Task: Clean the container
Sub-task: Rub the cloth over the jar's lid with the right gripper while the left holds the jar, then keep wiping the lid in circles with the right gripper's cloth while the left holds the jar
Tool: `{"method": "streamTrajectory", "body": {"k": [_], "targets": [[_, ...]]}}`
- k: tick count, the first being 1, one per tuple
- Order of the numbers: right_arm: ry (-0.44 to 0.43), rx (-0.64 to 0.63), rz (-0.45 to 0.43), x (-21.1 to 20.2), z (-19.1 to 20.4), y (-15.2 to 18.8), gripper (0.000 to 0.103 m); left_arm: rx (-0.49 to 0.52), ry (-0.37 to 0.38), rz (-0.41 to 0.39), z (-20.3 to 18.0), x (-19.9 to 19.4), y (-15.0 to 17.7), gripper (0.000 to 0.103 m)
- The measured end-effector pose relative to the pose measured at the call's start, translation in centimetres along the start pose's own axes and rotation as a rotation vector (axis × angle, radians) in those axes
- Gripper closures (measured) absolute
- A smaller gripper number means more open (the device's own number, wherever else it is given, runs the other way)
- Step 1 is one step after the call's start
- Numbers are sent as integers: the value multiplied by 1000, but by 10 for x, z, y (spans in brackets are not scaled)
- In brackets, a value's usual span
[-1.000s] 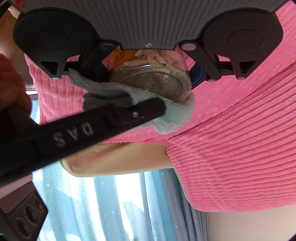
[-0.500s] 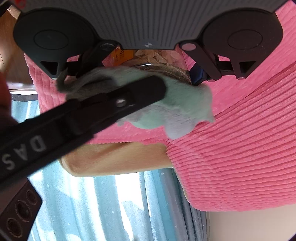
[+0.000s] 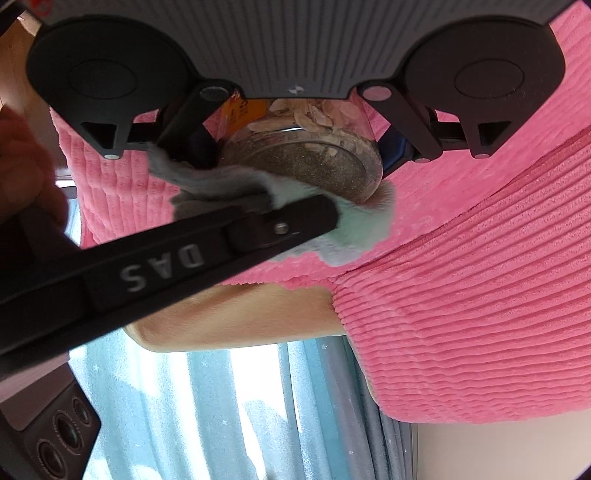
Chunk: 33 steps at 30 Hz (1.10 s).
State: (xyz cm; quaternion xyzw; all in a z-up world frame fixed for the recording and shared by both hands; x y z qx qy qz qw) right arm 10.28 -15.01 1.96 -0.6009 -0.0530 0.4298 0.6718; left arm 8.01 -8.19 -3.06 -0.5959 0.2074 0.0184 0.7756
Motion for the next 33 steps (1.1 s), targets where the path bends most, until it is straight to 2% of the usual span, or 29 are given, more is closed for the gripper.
{"method": "streamTrajectory", "body": {"k": [6,8,13,17,20,26,33], "targets": [[-20,53,19,-12,0,5,98,11,13,-5,8,1,2,18],[-49,95,16,-14,1,7,98,26,53,-15,31,4,5,18],[-142,228,-14,-13,-3,11,98,17,58,-13,31,1,8,18],[-182,265,-31,-2,-4,10,98,7,59,-8,29,-2,8,18],[-171,234,-28,10,1,5,98,-3,59,-3,27,-2,7,18],[-70,98,-38,15,6,0,99,-12,61,3,23,-6,6,18],[-12,122,-22,0,-7,0,99,4,59,4,16,-11,5,18]]}}
Point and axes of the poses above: each gripper's, at about its wrist camera, not at the fingertips, and x roughly the way its jaws point, z to its left, y to its underside, the point moved 7 cm from there along x, roughly the way its jaws point, and after that the axes turned 12 degrees about -y, right-handed, at the moved point
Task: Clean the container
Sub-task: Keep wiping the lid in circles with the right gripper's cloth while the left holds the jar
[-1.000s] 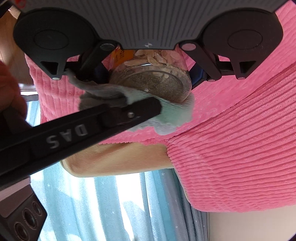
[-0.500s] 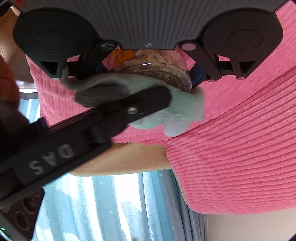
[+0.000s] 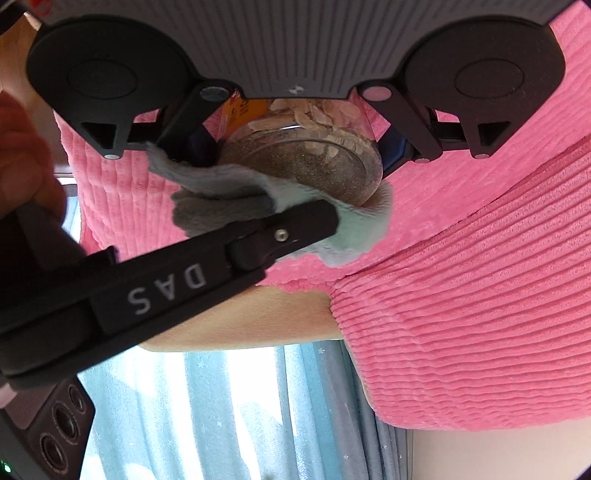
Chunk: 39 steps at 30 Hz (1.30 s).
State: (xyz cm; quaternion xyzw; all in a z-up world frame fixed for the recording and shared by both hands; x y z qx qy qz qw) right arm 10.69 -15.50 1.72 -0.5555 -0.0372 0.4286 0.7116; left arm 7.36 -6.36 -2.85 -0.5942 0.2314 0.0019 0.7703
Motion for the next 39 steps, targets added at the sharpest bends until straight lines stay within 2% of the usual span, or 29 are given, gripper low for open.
{"method": "streamTrajectory", "body": {"k": [9,16,20,26,33,39], "targets": [[-95,154,33,-9,2,10,98,-10,-4,3,6,1,0,18],[-162,191,13,6,7,13,98,-15,-6,7,8,4,-2,18],[-141,162,-19,15,5,10,99,-37,-26,13,-1,10,-7,18],[-47,97,-42,16,0,2,101,-41,-23,14,4,15,-8,18],[40,-9,15,5,4,2,101,-32,-18,15,12,14,-7,18],[22,22,46,-6,7,6,98,-29,-21,16,9,12,-7,18]]}}
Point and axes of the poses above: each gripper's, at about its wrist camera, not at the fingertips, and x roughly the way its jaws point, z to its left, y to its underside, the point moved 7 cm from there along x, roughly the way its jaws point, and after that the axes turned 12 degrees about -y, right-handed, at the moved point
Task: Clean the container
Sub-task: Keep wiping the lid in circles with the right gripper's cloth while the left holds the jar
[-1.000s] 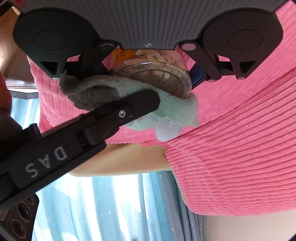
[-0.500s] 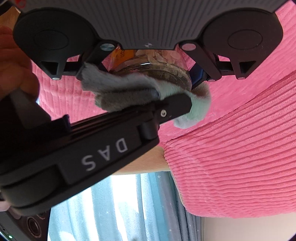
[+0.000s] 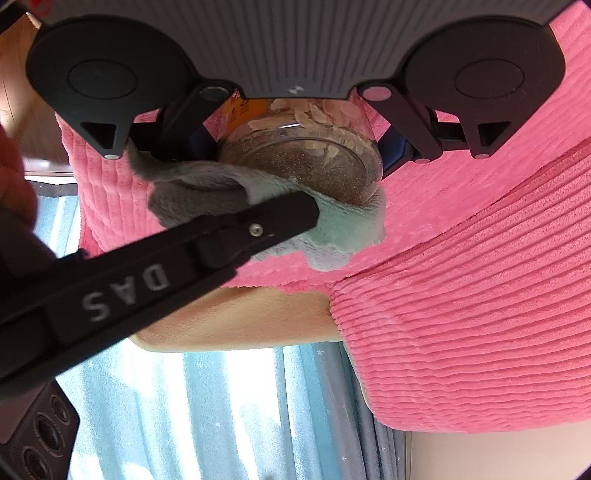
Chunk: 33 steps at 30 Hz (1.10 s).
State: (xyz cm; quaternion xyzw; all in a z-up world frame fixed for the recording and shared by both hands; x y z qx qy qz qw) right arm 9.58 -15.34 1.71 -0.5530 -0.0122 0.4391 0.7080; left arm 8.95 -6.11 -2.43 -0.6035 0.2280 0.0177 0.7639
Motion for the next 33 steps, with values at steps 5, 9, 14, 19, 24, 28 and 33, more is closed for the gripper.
{"method": "streamTrajectory", "body": {"k": [5,9,14,19,24,28,33], "targets": [[-92,93,-2,1,3,6,98,5,-5,-1,-7,-2,0,18],[-126,107,-17,8,5,7,98,8,-12,-3,-10,-6,2,18],[-120,65,-48,21,8,3,99,2,-12,-1,-11,-7,3,18],[-90,35,-65,23,1,-3,101,0,-9,-1,-11,-2,-1,18],[-46,24,-72,15,-7,-6,101,8,-10,-3,-13,-3,0,18],[-28,20,-58,8,-12,-5,101,16,-10,-4,-15,-4,0,18],[-30,53,-40,-2,-17,-2,101,22,-10,-6,-15,-7,2,18]]}}
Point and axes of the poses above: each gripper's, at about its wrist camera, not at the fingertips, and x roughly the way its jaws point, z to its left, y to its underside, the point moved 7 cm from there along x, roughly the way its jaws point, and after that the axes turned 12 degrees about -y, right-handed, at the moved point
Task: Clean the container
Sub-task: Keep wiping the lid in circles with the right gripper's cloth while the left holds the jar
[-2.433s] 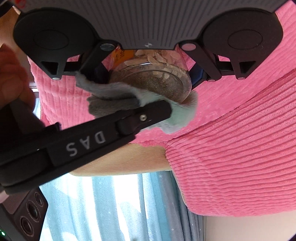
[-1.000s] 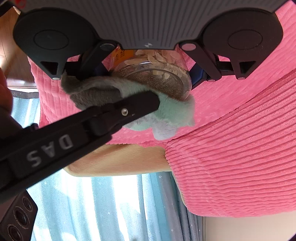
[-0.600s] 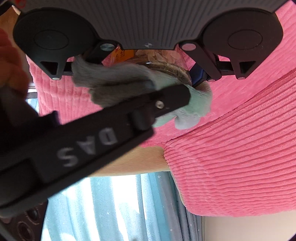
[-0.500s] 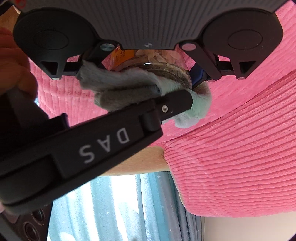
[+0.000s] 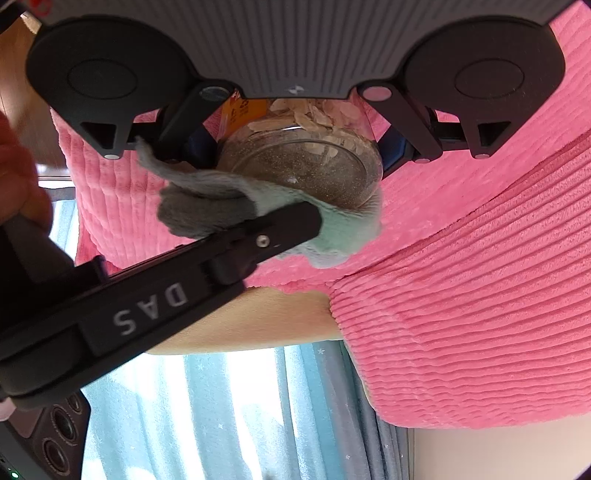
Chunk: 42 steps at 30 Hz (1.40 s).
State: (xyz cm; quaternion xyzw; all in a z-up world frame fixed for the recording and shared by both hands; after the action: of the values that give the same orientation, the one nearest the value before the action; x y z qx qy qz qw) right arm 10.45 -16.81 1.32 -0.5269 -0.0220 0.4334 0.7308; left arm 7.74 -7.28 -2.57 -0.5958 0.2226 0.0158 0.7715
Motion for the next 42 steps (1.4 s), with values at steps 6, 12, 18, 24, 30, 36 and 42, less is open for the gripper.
{"method": "streamTrajectory", "body": {"k": [6,12,18,24,30,36,42], "targets": [[-34,46,25,-6,6,6,99,4,-1,0,-2,-1,1,18],[-88,67,33,-3,14,11,98,4,-2,1,1,-1,1,18],[-110,53,28,9,24,12,98,-4,-3,2,3,1,1,18],[-105,7,-4,19,25,10,101,-12,-1,2,3,1,1,18],[-15,-67,-22,22,19,1,101,-8,-2,0,2,5,-2,18],[72,-179,4,14,20,1,101,-3,1,0,2,7,-3,18],[35,-91,33,-3,16,4,100,5,2,-2,3,6,-2,18]]}}
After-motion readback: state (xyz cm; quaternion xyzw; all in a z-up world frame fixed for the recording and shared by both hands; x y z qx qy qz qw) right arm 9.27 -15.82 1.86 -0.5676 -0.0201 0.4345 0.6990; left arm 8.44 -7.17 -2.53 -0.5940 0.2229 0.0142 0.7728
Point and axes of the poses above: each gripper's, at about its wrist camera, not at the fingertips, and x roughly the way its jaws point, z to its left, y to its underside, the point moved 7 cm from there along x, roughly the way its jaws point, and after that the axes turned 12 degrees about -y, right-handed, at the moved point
